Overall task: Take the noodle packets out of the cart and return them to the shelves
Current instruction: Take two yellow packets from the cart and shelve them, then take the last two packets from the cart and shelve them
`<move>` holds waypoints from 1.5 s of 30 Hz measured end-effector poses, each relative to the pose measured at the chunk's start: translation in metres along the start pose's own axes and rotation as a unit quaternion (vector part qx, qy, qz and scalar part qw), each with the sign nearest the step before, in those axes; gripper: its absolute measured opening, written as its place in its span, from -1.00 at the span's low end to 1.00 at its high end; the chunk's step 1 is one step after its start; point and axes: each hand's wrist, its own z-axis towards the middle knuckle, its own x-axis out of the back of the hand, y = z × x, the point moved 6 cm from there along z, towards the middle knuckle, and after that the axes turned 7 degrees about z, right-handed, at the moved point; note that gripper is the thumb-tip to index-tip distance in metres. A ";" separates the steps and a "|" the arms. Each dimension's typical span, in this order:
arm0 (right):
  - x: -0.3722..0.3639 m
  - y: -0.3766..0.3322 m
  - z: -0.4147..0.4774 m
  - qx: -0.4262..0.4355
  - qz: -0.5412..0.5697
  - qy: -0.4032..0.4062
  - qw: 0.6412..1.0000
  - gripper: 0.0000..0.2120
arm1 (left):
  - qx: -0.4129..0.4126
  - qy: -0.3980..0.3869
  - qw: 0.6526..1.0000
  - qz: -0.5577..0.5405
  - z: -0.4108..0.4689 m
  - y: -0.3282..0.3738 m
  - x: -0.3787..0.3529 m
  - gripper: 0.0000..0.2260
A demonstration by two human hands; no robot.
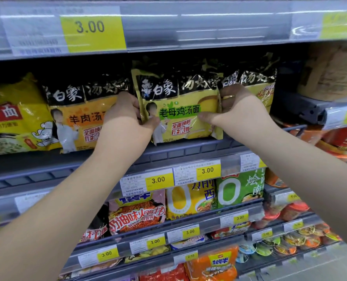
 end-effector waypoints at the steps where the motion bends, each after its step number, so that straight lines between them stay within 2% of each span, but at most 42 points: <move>1: -0.001 0.001 0.000 0.001 0.004 0.002 1.000 -0.36 | -0.002 0.000 1.000 0.001 0.000 0.000 0.000 -0.66; 5: 0.002 0.004 -0.001 0.007 -0.021 -0.001 1.000 -0.48 | -0.015 -0.004 1.000 0.012 -0.002 -0.002 0.001 -0.63; 13: 0.026 0.000 -0.027 0.025 -0.028 0.031 0.999 -0.51 | -0.017 0.008 1.000 -0.014 -0.019 0.003 0.024 -0.59; 16: 0.028 -0.009 -0.055 0.051 0.028 0.037 0.998 -0.57 | -0.026 0.000 0.999 -0.019 -0.039 0.008 0.041 -0.62; 20: 0.022 -0.038 -0.085 0.032 0.152 -0.030 0.987 -0.66 | -0.020 -0.054 0.986 -0.155 -0.074 0.027 0.060 -0.72; 27: 0.037 -0.141 -0.133 0.037 0.304 -0.128 0.943 -0.67 | -0.057 -0.068 0.969 -0.232 -0.114 0.048 0.150 -0.76; 33: 0.030 -0.244 -0.182 0.074 0.389 -0.215 0.893 -0.65 | -0.036 0.028 0.963 -0.264 -0.150 0.026 0.275 -0.74; 38: -0.009 -0.320 -0.227 0.137 0.399 -0.331 0.844 -0.65 | -0.027 0.093 0.967 -0.236 -0.184 0.014 0.366 -0.75; 45: -0.081 -0.400 -0.292 0.186 0.433 -0.465 0.750 -0.62 | 0.030 0.199 0.963 -0.180 -0.265 -0.019 0.462 -0.74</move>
